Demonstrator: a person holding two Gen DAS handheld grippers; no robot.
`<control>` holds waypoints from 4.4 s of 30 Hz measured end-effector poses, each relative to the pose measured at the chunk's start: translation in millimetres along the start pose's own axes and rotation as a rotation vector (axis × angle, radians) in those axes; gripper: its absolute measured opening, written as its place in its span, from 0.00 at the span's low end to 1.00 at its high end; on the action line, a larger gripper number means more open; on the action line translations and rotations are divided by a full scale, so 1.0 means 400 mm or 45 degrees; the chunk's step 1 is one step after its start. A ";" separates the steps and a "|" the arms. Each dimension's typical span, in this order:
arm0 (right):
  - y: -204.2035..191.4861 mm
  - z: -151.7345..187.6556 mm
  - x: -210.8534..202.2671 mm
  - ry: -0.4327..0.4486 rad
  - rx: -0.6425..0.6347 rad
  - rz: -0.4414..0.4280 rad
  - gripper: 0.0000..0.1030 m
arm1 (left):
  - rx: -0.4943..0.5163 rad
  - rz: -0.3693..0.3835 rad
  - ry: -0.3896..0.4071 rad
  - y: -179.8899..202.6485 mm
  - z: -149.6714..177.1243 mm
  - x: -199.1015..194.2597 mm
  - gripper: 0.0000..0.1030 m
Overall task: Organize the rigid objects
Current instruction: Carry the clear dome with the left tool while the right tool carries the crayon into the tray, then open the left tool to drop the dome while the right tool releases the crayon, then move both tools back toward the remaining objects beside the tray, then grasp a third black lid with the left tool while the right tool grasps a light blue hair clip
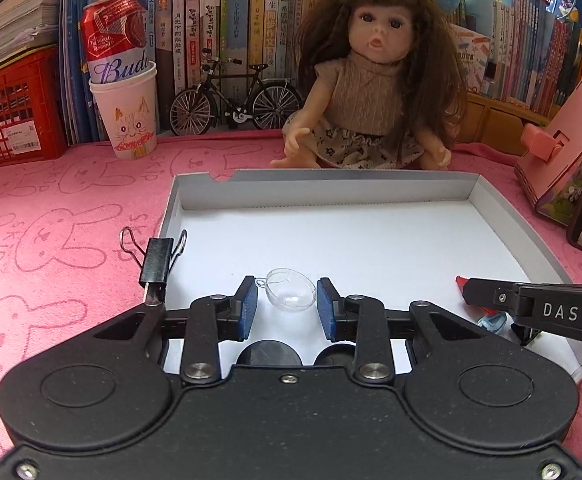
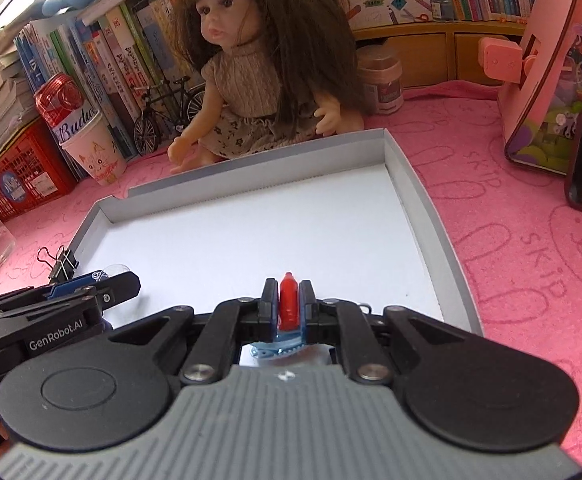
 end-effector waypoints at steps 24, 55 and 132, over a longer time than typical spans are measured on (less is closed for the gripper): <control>-0.023 0.021 -0.114 0.131 -0.067 -0.069 0.55 | 0.032 0.005 0.079 0.035 0.013 -0.112 0.59; 0.013 0.201 -0.343 0.339 -0.236 -0.038 0.85 | 0.054 0.144 0.199 0.074 0.225 -0.410 0.76; 0.098 0.374 -0.357 0.290 -0.242 0.181 0.87 | 0.316 0.196 0.319 0.144 0.452 -0.512 0.38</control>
Point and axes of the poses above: each gripper's, at about its wrist camera, not at the fingertips, and x roughly the way its jaws point, y to its right, z to its underside, the point moved 2 cm from there along x, roughly the way its jaws point, and after that the axes turned 4 degrees about x, right-handed, at the moved point
